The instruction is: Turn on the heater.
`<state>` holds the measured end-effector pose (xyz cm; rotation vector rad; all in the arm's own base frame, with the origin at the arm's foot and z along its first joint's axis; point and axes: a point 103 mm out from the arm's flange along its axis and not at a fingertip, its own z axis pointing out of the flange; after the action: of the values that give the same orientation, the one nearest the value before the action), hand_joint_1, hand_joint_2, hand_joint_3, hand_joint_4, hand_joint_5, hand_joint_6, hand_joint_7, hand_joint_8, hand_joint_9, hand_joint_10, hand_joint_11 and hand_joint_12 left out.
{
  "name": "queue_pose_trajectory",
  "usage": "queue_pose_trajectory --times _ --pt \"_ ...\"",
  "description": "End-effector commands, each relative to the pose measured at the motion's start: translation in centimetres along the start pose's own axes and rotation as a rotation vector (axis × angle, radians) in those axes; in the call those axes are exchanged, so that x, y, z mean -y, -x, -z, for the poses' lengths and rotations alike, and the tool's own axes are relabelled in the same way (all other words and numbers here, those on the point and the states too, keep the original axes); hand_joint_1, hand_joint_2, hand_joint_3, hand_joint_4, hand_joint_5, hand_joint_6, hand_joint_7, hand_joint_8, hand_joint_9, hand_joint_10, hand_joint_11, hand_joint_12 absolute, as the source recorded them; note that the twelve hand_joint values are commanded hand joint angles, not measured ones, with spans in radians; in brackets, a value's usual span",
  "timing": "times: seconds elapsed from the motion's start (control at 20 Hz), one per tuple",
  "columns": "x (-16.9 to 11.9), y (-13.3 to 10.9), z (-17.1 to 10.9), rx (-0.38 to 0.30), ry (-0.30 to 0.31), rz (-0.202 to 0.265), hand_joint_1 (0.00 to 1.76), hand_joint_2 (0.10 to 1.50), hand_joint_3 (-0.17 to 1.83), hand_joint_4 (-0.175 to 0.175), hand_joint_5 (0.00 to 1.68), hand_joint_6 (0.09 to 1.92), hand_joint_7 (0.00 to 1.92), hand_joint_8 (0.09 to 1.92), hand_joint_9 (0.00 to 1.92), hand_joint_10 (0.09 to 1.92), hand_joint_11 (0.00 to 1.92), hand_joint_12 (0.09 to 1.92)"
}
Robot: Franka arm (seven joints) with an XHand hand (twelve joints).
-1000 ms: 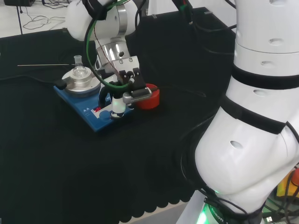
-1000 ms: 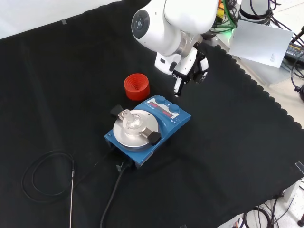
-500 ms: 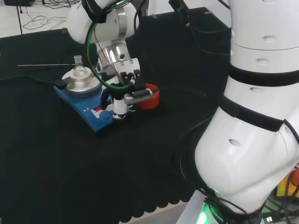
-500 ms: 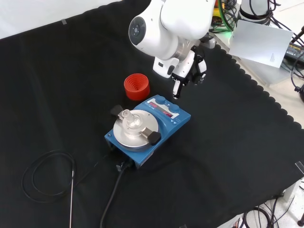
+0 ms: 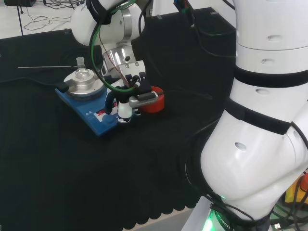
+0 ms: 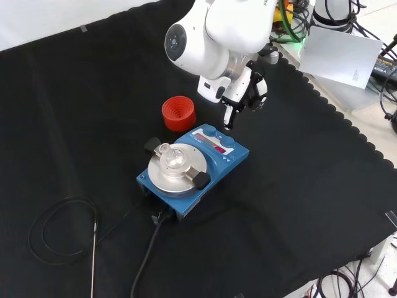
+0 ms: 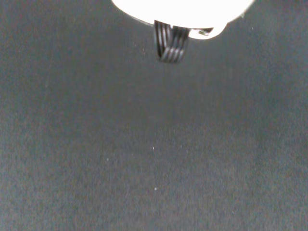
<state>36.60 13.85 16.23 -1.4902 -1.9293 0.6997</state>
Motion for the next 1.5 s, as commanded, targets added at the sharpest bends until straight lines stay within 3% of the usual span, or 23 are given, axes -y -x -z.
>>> queue_pose_trajectory --times 0.05,1.5 --pt "-0.1 0.0 -0.1 0.0 -0.001 -0.001 1.38 0.61 1.04 -0.033 0.33 0.29 1.46 1.67 1.6 1.35 1.26 1.2" --pt "-1.7 0.5 -0.5 -0.004 -0.025 -0.012 1.37 0.6 1.05 -0.031 0.34 0.26 1.46 1.67 1.6 1.35 1.26 1.2"
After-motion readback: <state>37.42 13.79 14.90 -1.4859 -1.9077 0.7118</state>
